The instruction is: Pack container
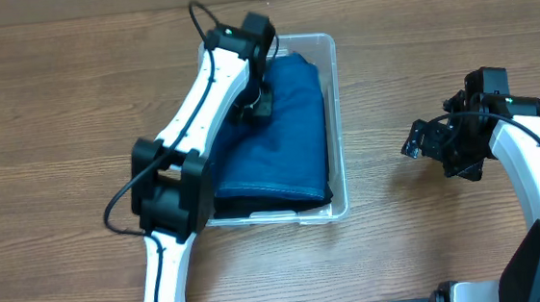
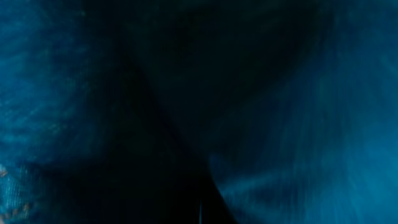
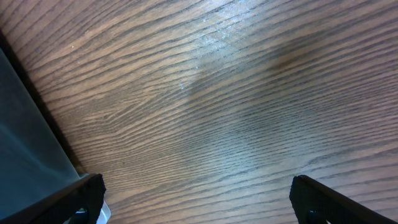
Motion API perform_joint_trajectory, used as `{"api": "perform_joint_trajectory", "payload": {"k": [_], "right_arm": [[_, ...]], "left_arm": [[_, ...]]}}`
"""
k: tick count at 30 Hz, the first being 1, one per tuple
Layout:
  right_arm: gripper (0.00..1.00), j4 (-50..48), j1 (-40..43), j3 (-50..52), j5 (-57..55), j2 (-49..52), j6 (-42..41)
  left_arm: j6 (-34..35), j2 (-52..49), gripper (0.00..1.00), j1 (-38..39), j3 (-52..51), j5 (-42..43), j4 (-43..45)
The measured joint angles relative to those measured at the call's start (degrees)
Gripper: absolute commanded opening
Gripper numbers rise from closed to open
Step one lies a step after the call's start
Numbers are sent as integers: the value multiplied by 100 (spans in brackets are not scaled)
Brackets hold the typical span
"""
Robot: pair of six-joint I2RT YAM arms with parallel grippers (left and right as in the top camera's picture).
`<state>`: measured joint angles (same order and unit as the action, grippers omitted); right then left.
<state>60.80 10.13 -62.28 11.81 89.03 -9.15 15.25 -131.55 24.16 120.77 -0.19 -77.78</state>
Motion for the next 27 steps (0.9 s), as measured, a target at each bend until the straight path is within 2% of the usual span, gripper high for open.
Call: {"api": "perform_joint_trajectory", "payload": {"k": [2, 6, 7, 9, 11, 12, 16, 18, 22, 27], "right_arm": [[100, 0, 0, 0, 0, 0, 0], [100, 7, 0, 0, -2, 0, -2], [100, -2, 0, 0, 0, 0, -2], [100, -15, 0, 0, 0, 0, 33], [100, 103, -61, -179, -11, 17, 105], [100, 116, -120, -323, -22, 22, 129], [100, -192, -658, -1971, -116, 55, 286], [100, -389, -907, -2527, -201, 35, 492], [100, -1134, -1285, -2656, -323, 7, 793], [100, -758, -1307, -2653, -232, -44, 903]], "left_arm": [[264, -232, 4, -136, 20, 372, -256], [234, -195, 6, -164, 310, 385, -496], [227, -103, 32, -164, 385, 323, -535], [170, 330, 100, -177, 645, -22, -455], [131, 1537, 100, -337, 933, -433, -146], [131, 1784, 100, -400, 994, -496, -122], [153, 2900, 100, -1287, 1244, -743, -42], [326, 2865, 100, -1843, 1244, -813, -107], [564, 2380, 100, -2671, 1141, -824, -192], [341, 2308, 100, -3080, 1095, -671, -748]]}}
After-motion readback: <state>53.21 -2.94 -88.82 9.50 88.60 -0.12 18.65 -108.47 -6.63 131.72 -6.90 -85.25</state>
